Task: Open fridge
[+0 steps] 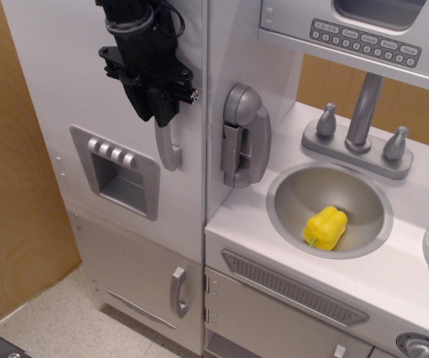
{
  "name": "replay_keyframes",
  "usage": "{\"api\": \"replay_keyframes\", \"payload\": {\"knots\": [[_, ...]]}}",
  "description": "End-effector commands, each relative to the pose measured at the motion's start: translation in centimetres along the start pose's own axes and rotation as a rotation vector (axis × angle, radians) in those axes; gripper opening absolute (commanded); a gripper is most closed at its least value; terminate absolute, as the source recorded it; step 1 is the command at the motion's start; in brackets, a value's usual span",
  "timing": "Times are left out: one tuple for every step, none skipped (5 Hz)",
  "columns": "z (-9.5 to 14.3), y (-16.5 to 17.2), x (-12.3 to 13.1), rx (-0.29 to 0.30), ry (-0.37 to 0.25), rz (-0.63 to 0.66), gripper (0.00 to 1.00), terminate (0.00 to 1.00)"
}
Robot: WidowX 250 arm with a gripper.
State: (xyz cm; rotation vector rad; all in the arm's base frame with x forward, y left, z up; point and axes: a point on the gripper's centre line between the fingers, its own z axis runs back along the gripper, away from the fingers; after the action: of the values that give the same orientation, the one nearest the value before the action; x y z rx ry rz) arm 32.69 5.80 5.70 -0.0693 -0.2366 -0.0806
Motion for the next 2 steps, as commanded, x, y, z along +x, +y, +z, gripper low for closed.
{"api": "replay_keyframes", "payload": {"knots": [[2.1, 0.4, 0.6, 0.151, -0.238, 0.004, 0.0, 0.0], [2.2, 0.4, -0.9, 0.17, -0.22, -0.021, 0.0, 0.0]]}}
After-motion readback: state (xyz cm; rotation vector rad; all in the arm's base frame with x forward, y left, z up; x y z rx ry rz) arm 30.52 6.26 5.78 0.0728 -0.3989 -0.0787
